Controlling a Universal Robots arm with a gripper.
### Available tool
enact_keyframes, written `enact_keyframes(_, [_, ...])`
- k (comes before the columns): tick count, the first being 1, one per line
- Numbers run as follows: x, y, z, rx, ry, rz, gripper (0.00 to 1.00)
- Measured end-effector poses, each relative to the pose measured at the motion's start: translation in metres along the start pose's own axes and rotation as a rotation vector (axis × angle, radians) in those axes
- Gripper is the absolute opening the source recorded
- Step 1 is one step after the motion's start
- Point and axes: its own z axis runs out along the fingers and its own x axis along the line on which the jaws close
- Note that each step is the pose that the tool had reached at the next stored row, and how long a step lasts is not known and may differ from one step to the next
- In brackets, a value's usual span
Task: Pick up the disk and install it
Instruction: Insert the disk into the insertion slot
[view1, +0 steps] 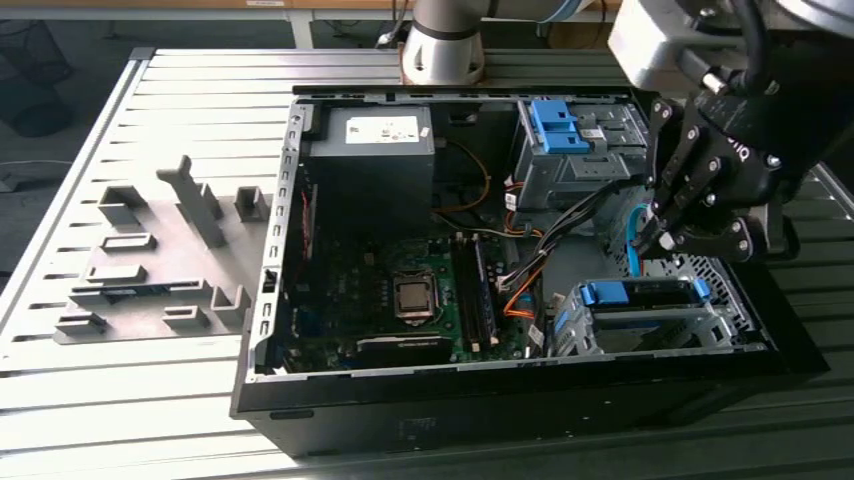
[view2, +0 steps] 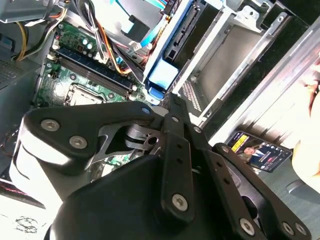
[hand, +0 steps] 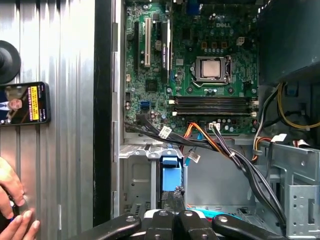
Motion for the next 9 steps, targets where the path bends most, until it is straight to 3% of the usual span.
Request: enact_keyframes(9, [0.0000,-0.0002,0.0164,0.0000,0.0001,0.000,0.11])
